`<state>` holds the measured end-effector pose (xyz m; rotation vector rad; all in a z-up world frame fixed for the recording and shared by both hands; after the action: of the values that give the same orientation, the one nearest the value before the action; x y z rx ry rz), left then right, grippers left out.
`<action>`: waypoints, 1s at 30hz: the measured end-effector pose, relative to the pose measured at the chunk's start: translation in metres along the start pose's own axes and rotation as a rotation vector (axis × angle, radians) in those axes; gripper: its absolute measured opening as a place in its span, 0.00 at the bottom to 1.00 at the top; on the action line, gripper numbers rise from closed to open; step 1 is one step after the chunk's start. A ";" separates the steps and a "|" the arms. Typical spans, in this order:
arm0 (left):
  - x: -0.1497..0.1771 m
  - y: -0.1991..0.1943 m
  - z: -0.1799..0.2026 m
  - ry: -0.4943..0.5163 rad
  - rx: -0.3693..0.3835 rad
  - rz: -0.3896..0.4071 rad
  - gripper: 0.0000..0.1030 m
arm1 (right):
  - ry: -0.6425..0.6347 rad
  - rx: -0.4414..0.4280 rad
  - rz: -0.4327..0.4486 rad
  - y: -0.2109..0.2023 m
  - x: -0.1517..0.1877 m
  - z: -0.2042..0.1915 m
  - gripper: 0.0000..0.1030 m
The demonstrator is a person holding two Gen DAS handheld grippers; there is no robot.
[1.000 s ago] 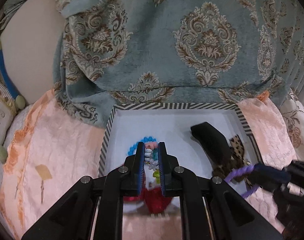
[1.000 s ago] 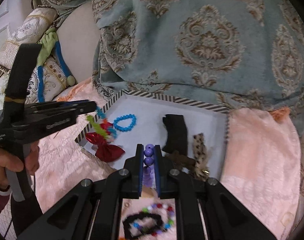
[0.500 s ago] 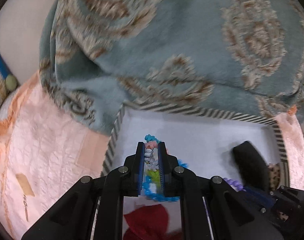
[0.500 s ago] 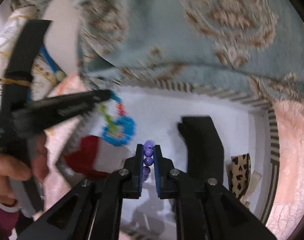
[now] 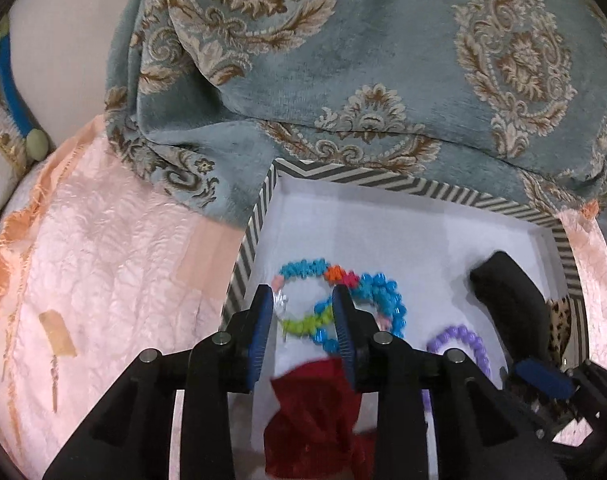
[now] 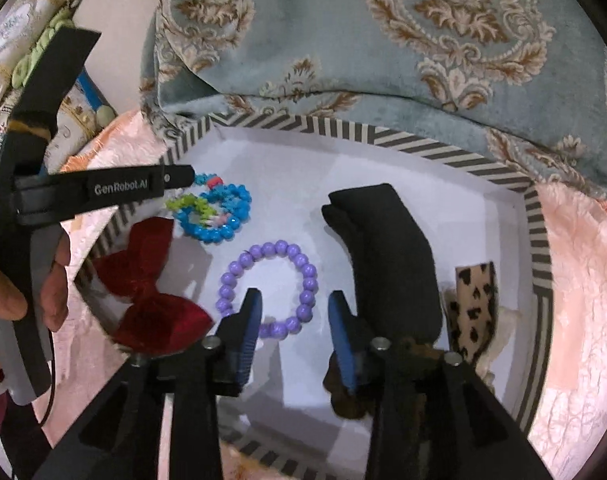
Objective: Organize jewelry
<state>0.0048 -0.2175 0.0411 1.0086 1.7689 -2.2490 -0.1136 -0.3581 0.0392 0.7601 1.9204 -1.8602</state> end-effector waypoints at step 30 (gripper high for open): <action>0.139 -0.112 0.021 0.047 -0.067 0.086 0.14 | 0.083 0.111 0.118 -0.123 0.112 -0.002 0.51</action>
<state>-0.1638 -0.1579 0.0588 1.1101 1.7704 -2.1181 -0.2764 -0.3399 0.0704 0.9779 1.7901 -1.9028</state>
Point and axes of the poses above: each gripper's, at about its wrist camera, not at the fingertips, and y roughly the way its jaws point, z to its right, x to its underside, the point moved 3 cm from there along y, roughly the way its jaws point, and after that the axes turned 5 degrees about -y, right-handed, at the moved point
